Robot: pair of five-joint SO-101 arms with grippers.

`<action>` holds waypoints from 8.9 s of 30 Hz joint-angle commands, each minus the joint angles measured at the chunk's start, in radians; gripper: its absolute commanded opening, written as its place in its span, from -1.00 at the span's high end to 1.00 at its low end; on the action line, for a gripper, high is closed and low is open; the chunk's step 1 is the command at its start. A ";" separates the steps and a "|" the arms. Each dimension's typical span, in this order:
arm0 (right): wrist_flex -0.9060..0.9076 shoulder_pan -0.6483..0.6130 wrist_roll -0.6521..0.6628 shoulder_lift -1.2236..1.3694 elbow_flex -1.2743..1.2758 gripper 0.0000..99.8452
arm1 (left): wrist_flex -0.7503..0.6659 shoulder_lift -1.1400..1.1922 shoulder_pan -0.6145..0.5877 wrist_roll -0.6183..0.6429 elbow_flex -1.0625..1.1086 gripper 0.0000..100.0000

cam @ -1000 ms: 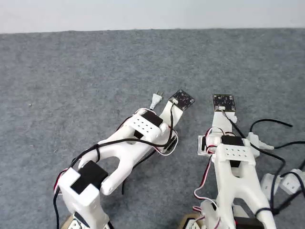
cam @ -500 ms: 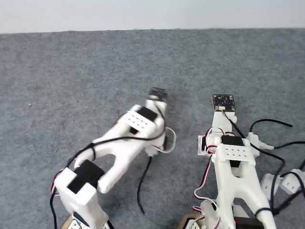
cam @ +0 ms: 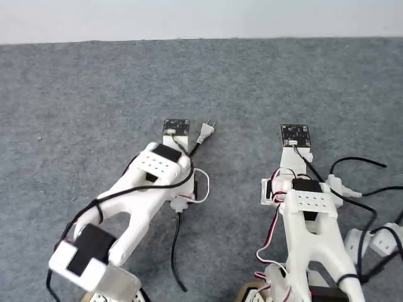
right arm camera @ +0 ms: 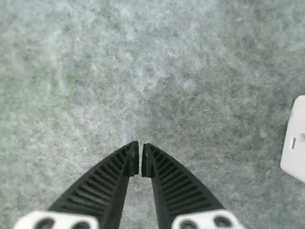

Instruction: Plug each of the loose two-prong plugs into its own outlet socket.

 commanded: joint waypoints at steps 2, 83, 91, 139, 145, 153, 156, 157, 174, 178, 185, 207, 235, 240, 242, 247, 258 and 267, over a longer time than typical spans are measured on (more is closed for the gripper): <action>-0.007 -0.005 0.011 -0.025 0.000 0.96 | -0.084 -0.087 -0.012 0.014 0.094 0.97; 0.223 -0.476 -0.391 1.027 -1.333 0.65 | -0.368 -0.318 -0.512 -0.451 0.317 0.85; 0.133 -0.479 -0.540 1.044 -1.333 0.64 | -0.368 -0.318 -0.508 -0.451 0.318 0.85; 0.993 -0.507 -0.486 1.287 -2.351 0.98 | -0.367 -0.316 -0.506 -0.451 0.323 0.85; 0.990 -0.469 -0.446 1.026 -2.065 0.98 | -0.367 -0.316 -0.506 -0.451 0.323 0.85; 0.987 -0.397 -0.339 0.796 -1.617 0.98 | -0.368 -0.316 -0.508 -0.451 0.323 0.85; 0.984 -0.389 -0.328 0.736 -1.468 0.98 | -0.368 -0.316 -0.508 -0.451 0.323 0.85; 0.969 -0.383 -0.328 0.719 -1.422 0.98 | -0.368 -0.316 -0.509 -0.451 0.323 0.85; 0.420 -0.340 -0.281 0.552 -0.760 0.98 | -0.368 -0.316 -0.512 -0.451 0.321 0.85; 0.392 -0.331 -0.292 0.552 -0.740 0.98 | -0.368 -0.316 -0.512 -0.451 0.321 0.85; 0.259 -0.332 -0.284 0.553 -0.667 0.98 | -0.368 -0.316 -0.512 -0.451 0.321 0.85; 0.321 -0.349 -0.238 0.357 -0.519 0.93 | -0.368 -0.316 -0.512 -0.451 0.315 0.85; 0.285 -0.533 -0.204 0.320 -0.255 0.88 | -0.404 -0.316 -0.512 -0.451 0.323 0.85; 0.289 -0.533 -0.209 0.375 -0.276 0.82 | -0.404 -0.316 -0.512 -0.451 0.325 0.85; 0.288 -0.533 -0.209 0.384 -0.278 0.82 | -0.404 -0.316 -0.512 -0.451 0.325 0.85; 0.297 -0.564 -0.206 0.420 -0.298 0.81 | -0.404 -0.316 -0.512 -0.451 0.325 0.85; 0.300 -0.578 -0.184 0.438 -0.299 0.97 | -0.404 -0.316 -0.509 -0.451 0.325 0.85; 0.545 -0.394 -0.061 0.426 -0.485 0.98 | -0.405 -0.316 -0.508 -0.451 0.325 0.85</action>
